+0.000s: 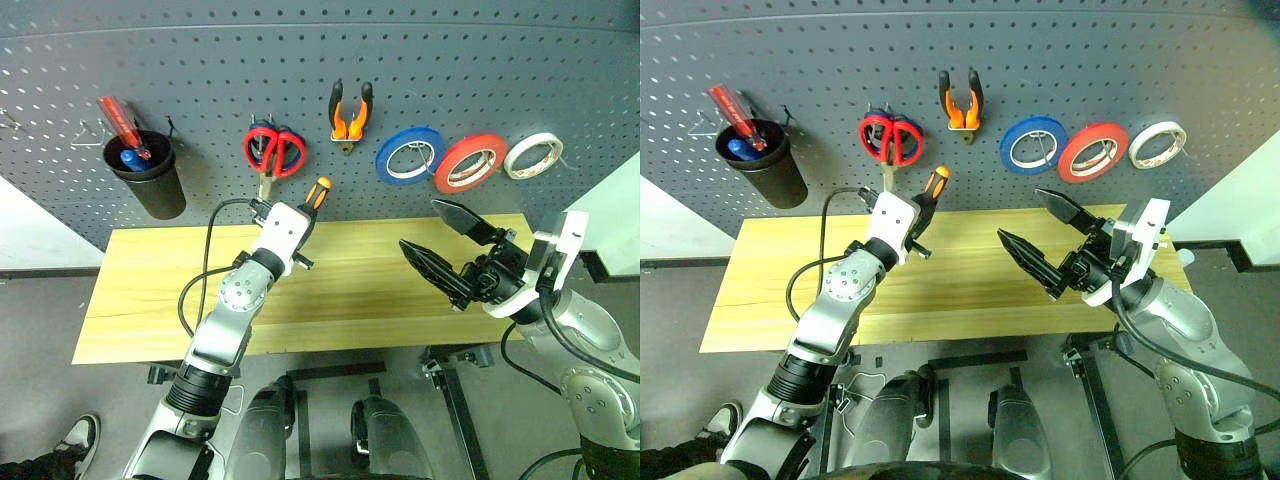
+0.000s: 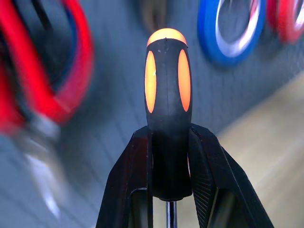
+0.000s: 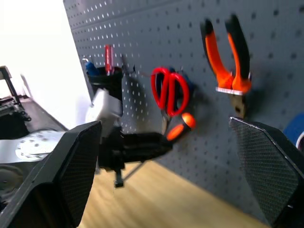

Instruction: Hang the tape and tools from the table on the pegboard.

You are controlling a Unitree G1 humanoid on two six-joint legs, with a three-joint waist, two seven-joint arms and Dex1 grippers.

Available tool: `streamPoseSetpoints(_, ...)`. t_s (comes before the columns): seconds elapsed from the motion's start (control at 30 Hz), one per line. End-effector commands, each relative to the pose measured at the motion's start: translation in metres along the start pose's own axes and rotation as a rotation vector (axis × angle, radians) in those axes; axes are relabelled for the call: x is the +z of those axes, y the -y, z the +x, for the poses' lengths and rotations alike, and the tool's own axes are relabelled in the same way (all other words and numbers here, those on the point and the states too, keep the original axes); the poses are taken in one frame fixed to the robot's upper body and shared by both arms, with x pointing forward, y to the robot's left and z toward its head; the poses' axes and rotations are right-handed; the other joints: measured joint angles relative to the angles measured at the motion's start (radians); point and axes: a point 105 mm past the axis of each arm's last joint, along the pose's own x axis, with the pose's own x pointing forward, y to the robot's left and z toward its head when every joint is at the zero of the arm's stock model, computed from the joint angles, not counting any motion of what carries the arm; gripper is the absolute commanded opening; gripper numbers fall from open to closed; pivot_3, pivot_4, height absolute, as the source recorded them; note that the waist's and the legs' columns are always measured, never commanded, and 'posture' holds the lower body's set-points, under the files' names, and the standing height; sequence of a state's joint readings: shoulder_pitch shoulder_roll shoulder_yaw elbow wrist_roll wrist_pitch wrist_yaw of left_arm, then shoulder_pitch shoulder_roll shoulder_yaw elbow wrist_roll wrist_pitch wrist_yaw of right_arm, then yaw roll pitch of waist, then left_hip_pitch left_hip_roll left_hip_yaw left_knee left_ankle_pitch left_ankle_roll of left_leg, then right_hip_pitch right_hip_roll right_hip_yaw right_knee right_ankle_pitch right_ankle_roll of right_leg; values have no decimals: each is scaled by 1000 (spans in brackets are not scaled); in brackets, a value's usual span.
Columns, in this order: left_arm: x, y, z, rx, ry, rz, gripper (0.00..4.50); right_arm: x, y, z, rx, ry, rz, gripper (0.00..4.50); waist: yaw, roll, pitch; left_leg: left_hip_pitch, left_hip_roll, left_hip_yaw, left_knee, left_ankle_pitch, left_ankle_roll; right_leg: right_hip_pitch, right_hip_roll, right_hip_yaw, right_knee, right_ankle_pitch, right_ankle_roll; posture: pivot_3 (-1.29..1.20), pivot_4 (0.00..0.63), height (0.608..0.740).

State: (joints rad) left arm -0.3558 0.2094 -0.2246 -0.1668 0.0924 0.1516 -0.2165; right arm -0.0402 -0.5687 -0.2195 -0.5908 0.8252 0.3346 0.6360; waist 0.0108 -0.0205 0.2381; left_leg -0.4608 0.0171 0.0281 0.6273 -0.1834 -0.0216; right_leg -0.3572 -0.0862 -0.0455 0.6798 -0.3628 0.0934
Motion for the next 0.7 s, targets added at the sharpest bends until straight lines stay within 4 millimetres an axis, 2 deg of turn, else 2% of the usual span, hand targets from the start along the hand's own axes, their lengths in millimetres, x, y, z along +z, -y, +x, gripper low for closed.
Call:
streamPoseSetpoints(0.03, 43, 5, -5, -8, 214, 107, 669, 8, 2, 1, 7, 40, -43, 4500, 6, 1, -12, 0, 0, 0, 0, 0, 0, 0, 0, 0, 0, 0, 0, 16, 85, 714)
streamPoseSetpoints(0.1, 53, 6, -5, 1, 277, 166, 669, 7, 4, 1, 9, 42, -46, 4500, 10, 1, -21, 0, 0, 0, 0, 0, 0, 1, 0, 0, 0, 0, 0, 21, 77, 714)
streamPoseSetpoints(0.23, 81, -7, 1, 97, 397, 205, 669, 6, 6, 5, 20, 44, -54, 4500, 20, 1, -30, 0, 0, 0, 2, 0, 0, 1, 0, 0, 1, 0, 0, 20, 72, 714)
streamPoseSetpoints(0.3, 96, -24, 2, 179, 450, 239, 669, 8, 6, 6, 29, 47, -58, 4500, 27, 1, -35, 1, 0, 0, 3, 1, 1, 1, 1, 0, 3, 1, 1, 22, 71, 714)
streamPoseSetpoints(0.37, 112, -50, 5, 303, 498, 281, 669, 8, 7, 7, 34, 45, -60, 4500, 29, 2, -41, 1, 0, -1, 3, 1, 1, 1, 1, 0, 3, 1, 1, 23, 72, 714)
streamPoseSetpoints(0.47, 126, -82, 11, 434, 534, 333, 669, 8, 5, 9, 49, 44, -55, 4500, 29, 1, -44, 1, 0, -1, 3, 2, 2, 2, 2, 0, 3, 1, 1, 22, 81, 714)
streamPoseSetpoints(0.7, 137, -116, 13, 583, 567, 408, 669, 9, -1, 6, 63, 37, -30, 4500, 29, 1, -44, 1, -1, -1, 4, 2, 2, 2, 1, 0, 4, 1, 1, 19, 126, 714)
